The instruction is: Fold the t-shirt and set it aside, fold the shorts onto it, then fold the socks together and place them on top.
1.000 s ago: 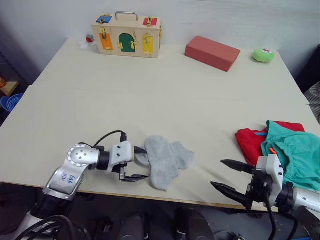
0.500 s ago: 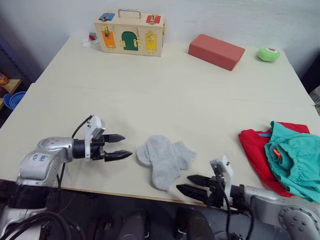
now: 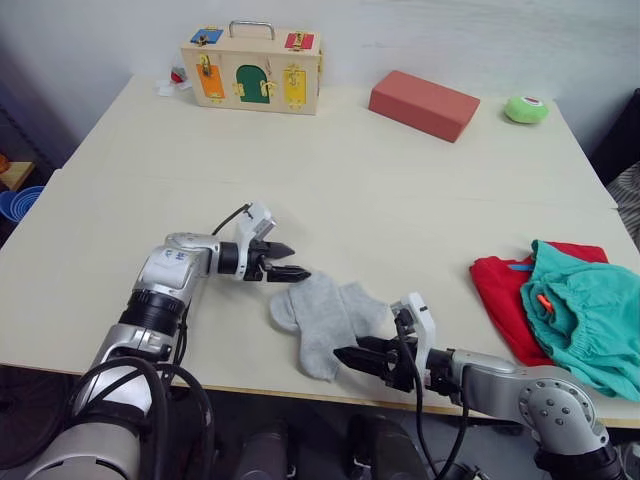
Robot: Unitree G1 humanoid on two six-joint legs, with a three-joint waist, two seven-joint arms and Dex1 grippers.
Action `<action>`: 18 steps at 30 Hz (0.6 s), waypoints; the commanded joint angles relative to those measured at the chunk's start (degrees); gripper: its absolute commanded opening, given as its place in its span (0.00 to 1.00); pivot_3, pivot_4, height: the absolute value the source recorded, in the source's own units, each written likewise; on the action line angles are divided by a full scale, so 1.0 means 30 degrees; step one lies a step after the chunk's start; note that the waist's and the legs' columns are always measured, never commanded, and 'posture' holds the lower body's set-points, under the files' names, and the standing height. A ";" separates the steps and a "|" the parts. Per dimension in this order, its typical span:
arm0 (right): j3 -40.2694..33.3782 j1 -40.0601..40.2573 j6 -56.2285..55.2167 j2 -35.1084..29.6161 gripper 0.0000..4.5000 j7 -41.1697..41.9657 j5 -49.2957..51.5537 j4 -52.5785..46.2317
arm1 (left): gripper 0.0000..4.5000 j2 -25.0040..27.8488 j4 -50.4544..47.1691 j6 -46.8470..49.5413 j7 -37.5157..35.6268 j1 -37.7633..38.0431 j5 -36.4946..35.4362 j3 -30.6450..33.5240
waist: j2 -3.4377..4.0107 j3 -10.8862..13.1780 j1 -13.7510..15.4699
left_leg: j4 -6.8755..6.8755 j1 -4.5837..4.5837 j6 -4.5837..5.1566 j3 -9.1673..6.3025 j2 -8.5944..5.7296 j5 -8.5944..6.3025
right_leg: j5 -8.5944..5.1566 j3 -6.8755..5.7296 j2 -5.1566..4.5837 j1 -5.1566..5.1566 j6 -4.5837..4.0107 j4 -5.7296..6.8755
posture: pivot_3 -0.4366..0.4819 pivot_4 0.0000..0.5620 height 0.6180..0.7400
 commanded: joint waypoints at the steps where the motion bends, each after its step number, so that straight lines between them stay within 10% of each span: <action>1: 0.0489 0.0423 0.0129 0.0407 0.37 0.0094 -0.0442 0.0012 | 0.66 -0.0187 0.0586 0.0076 -0.0850 -0.0050 0.0646 -0.0716 | 0.0000 0.0000 -0.0001 | -0.0005 -0.0004 -0.0001 -0.0002 0.0002 -0.0001 | 0.0000 -0.0001 0.0000 -0.0002 0.0000 -0.0007 | 0.48 0.27 1.00; 6: 0.0307 0.0492 -0.0157 0.1191 0.00 0.0136 -0.0914 0.0079 | 0.32 -0.0287 -0.0201 0.0832 -0.1596 0.0137 0.0314 -0.0472 | -0.0092 -0.0053 -0.0123 | -0.0015 -0.0019 -0.0002 -0.0004 0.0004 -0.0002 | 0.0000 -0.0007 0.0011 0.0005 0.0000 0.0004 | 0.48 0.27 1.00; 11: 0.0219 0.0468 -0.0150 0.1445 0.00 0.0418 -0.1273 0.0108 | 0.01 -0.0039 -0.0925 0.0776 -0.2126 0.0457 0.0433 -0.0400 | -0.0115 -0.0061 -0.0345 | 0.0000 -0.0033 0.0021 -0.0006 0.0001 0.0002 | 0.0008 -0.0006 0.0002 0.0008 0.0015 -0.0018 | 0.48 0.27 1.00; 18: -0.0318 0.0544 -0.0347 0.1126 0.00 0.1722 -0.0994 -0.0341 | 0.01 0.0161 -0.1214 0.0246 -0.1940 0.0711 -0.0374 0.1273 | -0.0115 -0.0059 -0.0359 | -0.0006 -0.0034 0.0010 -0.0030 0.0004 0.0005 | 0.0008 -0.0008 -0.0010 -0.0008 0.0013 -0.0030 | 0.48 0.27 1.00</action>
